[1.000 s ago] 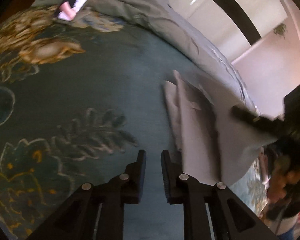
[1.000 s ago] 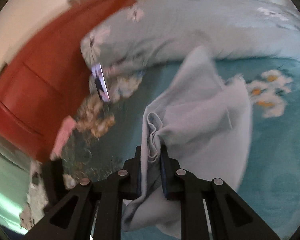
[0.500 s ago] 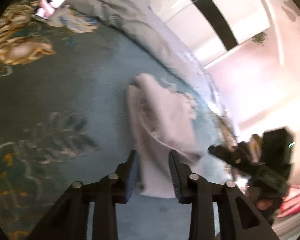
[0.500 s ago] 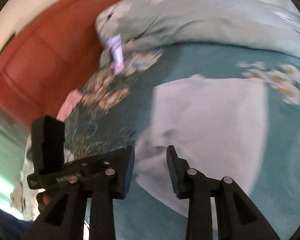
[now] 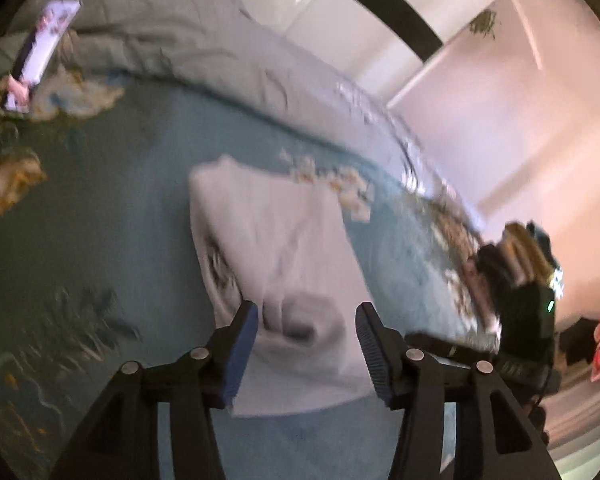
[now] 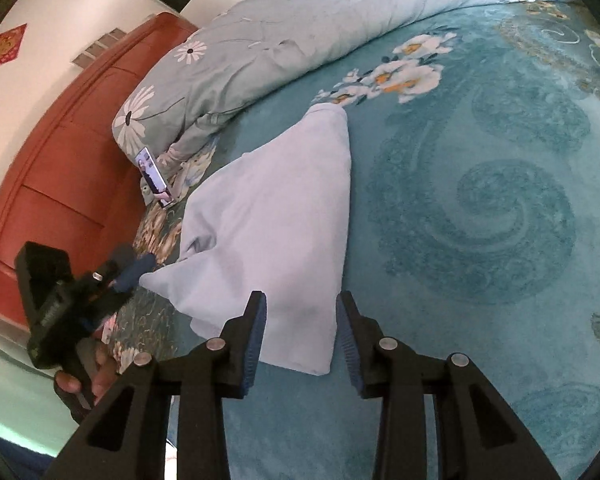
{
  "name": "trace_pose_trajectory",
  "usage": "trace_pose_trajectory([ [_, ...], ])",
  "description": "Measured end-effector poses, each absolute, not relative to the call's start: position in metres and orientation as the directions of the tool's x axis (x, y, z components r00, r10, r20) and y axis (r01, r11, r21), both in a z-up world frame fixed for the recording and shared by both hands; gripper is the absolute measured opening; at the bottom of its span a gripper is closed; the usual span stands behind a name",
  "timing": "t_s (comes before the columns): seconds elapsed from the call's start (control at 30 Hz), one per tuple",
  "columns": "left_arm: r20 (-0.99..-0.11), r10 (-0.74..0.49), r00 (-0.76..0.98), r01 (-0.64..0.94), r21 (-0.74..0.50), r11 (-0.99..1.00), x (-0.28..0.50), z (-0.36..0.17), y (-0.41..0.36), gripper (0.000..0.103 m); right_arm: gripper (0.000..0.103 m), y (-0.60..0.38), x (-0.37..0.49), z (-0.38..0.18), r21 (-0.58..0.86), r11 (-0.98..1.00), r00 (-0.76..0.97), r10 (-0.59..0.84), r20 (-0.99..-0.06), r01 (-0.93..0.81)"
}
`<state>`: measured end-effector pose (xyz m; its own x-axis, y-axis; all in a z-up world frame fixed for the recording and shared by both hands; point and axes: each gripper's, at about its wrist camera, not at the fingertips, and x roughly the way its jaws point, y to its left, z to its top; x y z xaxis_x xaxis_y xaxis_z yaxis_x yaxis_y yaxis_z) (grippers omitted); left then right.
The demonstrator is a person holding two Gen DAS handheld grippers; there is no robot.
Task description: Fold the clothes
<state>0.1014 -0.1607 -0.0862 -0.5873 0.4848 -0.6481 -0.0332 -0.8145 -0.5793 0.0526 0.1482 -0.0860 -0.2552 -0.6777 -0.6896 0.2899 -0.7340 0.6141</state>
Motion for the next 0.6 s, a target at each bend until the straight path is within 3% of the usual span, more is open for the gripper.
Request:
trace_pose_trajectory([
  [0.2, -0.72, 0.461, -0.519, -0.006, -0.537, -0.844, 0.121, -0.116, -0.158, 0.053, 0.037, 0.145, 0.056, -0.095, 0.624, -0.724, -0.229, -0.688, -0.689, 0.294],
  [0.43, -0.667, 0.502, -0.551, -0.061, -0.567, -0.821, 0.109, -0.099, -0.155, 0.055, 0.037, 0.153, 0.058, -0.105, 0.64, -0.719, -0.217, -0.693, -0.687, 0.271],
  [0.6, -0.644, 0.58, -0.499, 0.012, -0.674, -0.738, 0.099, -0.12, -0.16, 0.053, 0.037, 0.158, 0.06, -0.104, 0.647, -0.714, -0.227, -0.699, -0.678, 0.267],
])
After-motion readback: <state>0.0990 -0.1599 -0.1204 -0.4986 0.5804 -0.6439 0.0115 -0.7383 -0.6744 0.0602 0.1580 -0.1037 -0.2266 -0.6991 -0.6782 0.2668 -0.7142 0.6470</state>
